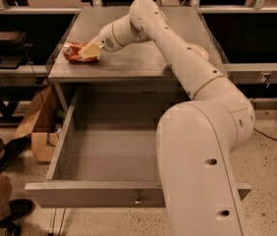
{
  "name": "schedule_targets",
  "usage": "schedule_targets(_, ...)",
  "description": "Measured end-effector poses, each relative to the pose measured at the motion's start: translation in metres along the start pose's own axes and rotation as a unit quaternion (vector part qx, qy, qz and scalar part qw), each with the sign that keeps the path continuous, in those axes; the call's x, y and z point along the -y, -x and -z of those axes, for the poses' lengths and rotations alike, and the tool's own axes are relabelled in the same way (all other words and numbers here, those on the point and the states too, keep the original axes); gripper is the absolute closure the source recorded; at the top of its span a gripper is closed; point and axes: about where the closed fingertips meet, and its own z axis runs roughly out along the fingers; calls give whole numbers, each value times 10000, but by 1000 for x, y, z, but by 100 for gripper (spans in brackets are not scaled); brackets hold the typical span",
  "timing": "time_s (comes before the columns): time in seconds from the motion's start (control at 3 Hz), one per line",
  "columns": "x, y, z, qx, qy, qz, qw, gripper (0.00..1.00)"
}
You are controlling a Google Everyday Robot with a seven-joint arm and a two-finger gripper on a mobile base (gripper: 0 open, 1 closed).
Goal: Place coke can into top drawer
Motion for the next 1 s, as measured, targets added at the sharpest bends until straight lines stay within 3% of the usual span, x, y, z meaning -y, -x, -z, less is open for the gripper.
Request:
schedule_targets(0.33, -6, 7, 19, 185, 129, 169, 9996, 100)
schedule_targets(1.0, -30, 33, 95, 519, -227, 573, 9968, 100)
